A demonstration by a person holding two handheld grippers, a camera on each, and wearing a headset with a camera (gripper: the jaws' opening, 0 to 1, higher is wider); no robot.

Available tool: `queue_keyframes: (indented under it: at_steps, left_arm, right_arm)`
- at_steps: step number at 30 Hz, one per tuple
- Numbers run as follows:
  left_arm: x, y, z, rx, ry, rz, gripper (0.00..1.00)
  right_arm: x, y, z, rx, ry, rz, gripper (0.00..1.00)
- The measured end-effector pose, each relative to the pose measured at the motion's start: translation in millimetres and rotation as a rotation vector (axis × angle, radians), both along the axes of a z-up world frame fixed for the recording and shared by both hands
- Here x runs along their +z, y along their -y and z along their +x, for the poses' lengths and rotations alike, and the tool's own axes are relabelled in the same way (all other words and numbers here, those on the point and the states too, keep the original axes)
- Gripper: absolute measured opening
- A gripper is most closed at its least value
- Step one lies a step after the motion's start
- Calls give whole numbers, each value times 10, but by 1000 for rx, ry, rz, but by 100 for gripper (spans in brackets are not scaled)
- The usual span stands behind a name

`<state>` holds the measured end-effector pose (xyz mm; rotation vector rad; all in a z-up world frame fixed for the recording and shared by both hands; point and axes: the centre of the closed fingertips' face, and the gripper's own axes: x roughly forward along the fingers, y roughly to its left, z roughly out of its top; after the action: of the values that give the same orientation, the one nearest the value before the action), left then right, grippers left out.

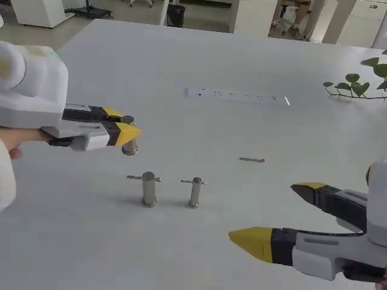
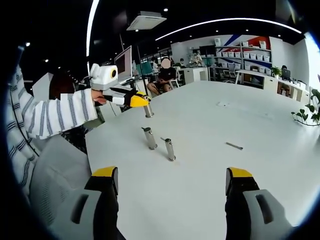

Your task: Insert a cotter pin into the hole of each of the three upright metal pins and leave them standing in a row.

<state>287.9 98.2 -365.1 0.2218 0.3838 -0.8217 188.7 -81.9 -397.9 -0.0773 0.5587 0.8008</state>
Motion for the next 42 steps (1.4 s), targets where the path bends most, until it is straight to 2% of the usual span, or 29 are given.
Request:
queue_keyframes:
  at_steps: [4,8,17,22,25,30,36,42]
  left_arm:
    - [108,0,-214,-10,3,-12,9]
    - [143,21,-360,-26,8,-14,9]
    - [37,178,-633,-45,-12,-38,9]
    - [-88,283,-709,-46,-28,-45,9]
    - [-162,389,-782,-67,-49,-47,9]
    - [-271,533,-837,-85,-77,-52,9]
    - [-419,674,-861,-101,-102,-45,9]
    - [-522,754,-864,-99,-122,-41,9]
  right_arm:
    - [-4,-45,-57,16,3,-8,87]
    - [-2,-90,-106,30,8,-10,87]
    - [32,-91,-168,39,24,-14,88]
    - [17,-84,-222,38,21,-14,88]
    - [14,-81,-274,45,23,-24,88]
    - [-18,-72,-333,50,7,-24,89]
    - [-45,-55,-353,48,2,-34,94]
    - [-42,-66,-354,57,8,-35,96]
